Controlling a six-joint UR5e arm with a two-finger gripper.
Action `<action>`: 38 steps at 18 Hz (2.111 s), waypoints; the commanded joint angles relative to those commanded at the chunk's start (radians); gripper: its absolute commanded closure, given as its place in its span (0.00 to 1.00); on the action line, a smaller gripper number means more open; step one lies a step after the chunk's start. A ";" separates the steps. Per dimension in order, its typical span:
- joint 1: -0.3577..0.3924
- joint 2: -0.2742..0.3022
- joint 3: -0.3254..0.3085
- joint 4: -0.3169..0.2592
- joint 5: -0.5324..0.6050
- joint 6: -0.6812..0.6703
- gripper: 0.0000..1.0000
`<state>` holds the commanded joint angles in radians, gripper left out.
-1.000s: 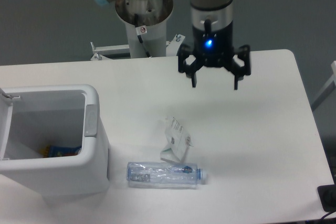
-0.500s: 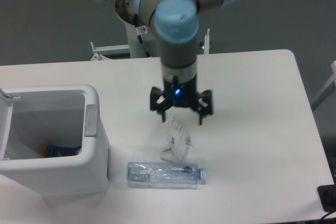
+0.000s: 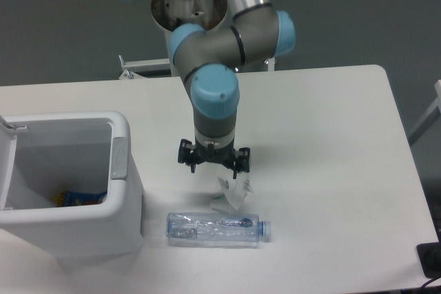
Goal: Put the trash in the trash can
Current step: 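Close the gripper on the plastic wrapper and lift it, then carry the wrapper over the white bin and open the gripper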
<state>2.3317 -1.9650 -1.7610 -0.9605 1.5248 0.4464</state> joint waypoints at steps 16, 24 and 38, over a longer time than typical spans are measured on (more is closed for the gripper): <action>0.008 0.024 -0.005 0.026 0.054 -0.037 1.00; 0.087 0.185 0.061 -0.130 -0.068 0.126 1.00; 0.046 0.362 0.377 -0.061 -0.538 -0.480 1.00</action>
<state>2.3780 -1.6031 -1.3836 -1.0217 0.9864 -0.0337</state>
